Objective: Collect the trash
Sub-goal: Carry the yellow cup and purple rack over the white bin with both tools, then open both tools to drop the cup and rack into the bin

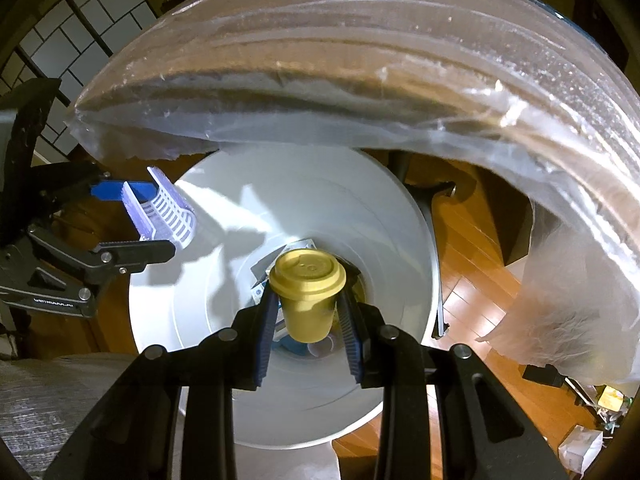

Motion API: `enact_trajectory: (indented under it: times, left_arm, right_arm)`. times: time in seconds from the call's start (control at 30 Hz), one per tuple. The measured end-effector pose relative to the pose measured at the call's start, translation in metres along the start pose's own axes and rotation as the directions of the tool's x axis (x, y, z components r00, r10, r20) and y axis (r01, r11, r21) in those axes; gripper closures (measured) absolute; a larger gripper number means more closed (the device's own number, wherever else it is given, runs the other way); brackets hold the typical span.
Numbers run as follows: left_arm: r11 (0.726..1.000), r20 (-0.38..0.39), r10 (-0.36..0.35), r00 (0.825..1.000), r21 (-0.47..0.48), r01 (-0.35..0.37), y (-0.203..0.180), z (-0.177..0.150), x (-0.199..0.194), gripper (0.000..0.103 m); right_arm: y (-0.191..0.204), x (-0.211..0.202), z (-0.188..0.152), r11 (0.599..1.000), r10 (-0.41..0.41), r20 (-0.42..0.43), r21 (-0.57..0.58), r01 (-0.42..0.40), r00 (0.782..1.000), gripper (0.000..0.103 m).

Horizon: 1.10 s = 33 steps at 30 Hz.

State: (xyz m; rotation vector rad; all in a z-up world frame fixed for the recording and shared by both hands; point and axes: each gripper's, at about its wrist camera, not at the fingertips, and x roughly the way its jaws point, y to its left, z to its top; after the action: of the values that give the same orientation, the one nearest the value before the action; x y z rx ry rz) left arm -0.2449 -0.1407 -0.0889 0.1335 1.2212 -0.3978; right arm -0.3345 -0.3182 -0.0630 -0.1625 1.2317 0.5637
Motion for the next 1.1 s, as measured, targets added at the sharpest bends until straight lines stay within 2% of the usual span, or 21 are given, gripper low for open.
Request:
enact_trajectory:
  times: [0.43,0.5,0.57,0.7,0.83,0.93,1.0,1.03,1.07,1.1]
  left_arm:
    - [0.999,-0.016,0.027,1.0,-0.032,-0.027,0.005,-0.002,0.005,0.033]
    - [0.998,-0.021,0.033,0.999,-0.045,-0.034,0.007,-0.002,0.006,0.033]
    - [0.998,-0.022,0.034,0.999,-0.057,-0.035,0.008,-0.001,0.006,0.027]
    - [0.997,-0.005,0.045,0.999,-0.057,-0.045,0.008,-0.002,0.001,0.025]
    - [0.996,0.023,0.046,0.999,-0.071,-0.044,0.009,-0.002,-0.014,0.025]
    - [0.997,0.083,0.019,0.996,-0.073,-0.013,0.011,0.001,-0.044,0.025]
    - [0.998,0.181,-0.047,0.982,-0.031,0.054,0.005,0.006,-0.083,0.025]
    - [0.997,0.213,-0.069,0.975,-0.014,0.074,0.003,0.01,-0.096,0.025]
    - [0.996,0.279,-0.093,0.956,0.016,0.092,0.001,0.015,-0.12,0.018]
    - [0.996,0.324,-0.088,0.942,0.029,0.083,0.003,0.02,-0.135,0.006]
  right_arm:
    - [-0.002,0.01,0.0,0.999,-0.029,-0.012,0.017,0.029,1.0,0.071]
    - [-0.002,0.01,0.0,0.999,-0.024,-0.011,0.024,0.024,1.0,0.069]
    - [-0.002,0.009,0.0,0.999,-0.03,-0.004,0.025,0.03,1.0,0.057]
    - [-0.003,-0.001,0.001,0.999,-0.026,0.014,0.031,0.026,1.0,0.053]
    - [-0.004,-0.017,0.001,0.999,-0.03,0.054,0.035,0.028,0.998,0.043]
    - [-0.001,-0.043,0.003,1.0,-0.003,0.116,0.029,0.0,0.993,0.041]
    - [0.005,-0.071,0.007,1.0,0.026,0.188,0.002,-0.027,0.982,0.038]
    - [0.008,-0.085,0.01,0.999,0.035,0.226,-0.015,-0.032,0.973,0.032]
    - [0.009,-0.094,0.012,0.999,0.038,0.254,-0.026,-0.033,0.966,0.026]
    - [0.012,-0.107,0.018,0.999,0.038,0.297,-0.04,-0.028,0.954,0.023]
